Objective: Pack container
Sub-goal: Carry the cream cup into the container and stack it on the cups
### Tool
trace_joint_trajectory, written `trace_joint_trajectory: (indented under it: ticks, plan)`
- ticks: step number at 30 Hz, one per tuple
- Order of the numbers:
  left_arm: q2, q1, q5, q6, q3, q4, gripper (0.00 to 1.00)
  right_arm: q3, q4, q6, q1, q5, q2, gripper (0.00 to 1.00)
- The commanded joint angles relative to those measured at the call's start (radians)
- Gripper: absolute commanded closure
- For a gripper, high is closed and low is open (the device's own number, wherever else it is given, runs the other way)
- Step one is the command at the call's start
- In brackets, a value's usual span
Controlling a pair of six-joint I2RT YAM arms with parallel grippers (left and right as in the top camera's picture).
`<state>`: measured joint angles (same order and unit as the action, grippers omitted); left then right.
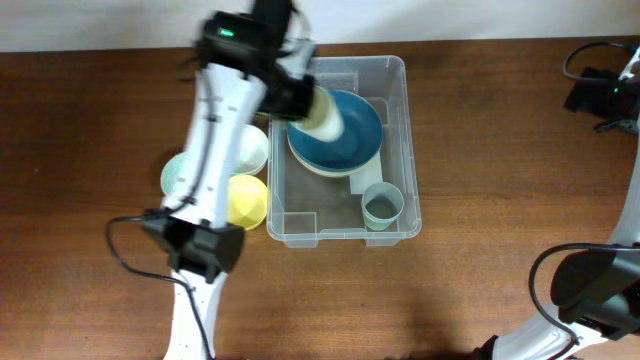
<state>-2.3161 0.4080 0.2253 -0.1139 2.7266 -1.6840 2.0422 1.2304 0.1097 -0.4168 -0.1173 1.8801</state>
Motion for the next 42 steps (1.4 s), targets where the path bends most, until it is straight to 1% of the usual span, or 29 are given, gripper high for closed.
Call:
trace_joint_trajectory:
  ticks: [1,3,7,12,19,22,25,42]
  plan:
    - [0.009,0.117,0.012,0.048,-0.007,-0.004,0.99,0.015,0.0,0.01,-0.003,-0.002,-0.015,0.01]
    - [0.009,0.166,-0.007,0.048,-0.01,-0.004,0.99,0.015,0.0,0.01,-0.003,-0.002,-0.015,0.01]
    - [0.009,0.257,-0.099,0.042,-0.029,-0.004,0.99,0.015,0.0,0.01,-0.003,-0.002,-0.015,0.01]
    - [0.009,0.321,-0.144,0.01,-0.095,-0.004,0.99,0.015,0.0,0.01,-0.003,-0.002,-0.015,0.01]
    - [0.009,0.329,-0.144,0.01,-0.259,0.004,0.99,0.015,0.0,0.01,-0.003,-0.002,-0.015,0.01]
    - [0.009,0.329,-0.144,0.01,-0.29,0.018,0.99,0.015,0.0,0.01,-0.003,-0.002,-0.015,0.01]
    - [0.009,0.329,-0.143,0.01,-0.293,0.026,0.96,0.015,0.0,0.01,-0.003,-0.002,-0.015,0.01]
    - [0.009,0.329,-0.144,0.01,-0.293,0.109,0.95,0.015,0.0,0.01,-0.003,-0.002,-0.015,0.01]
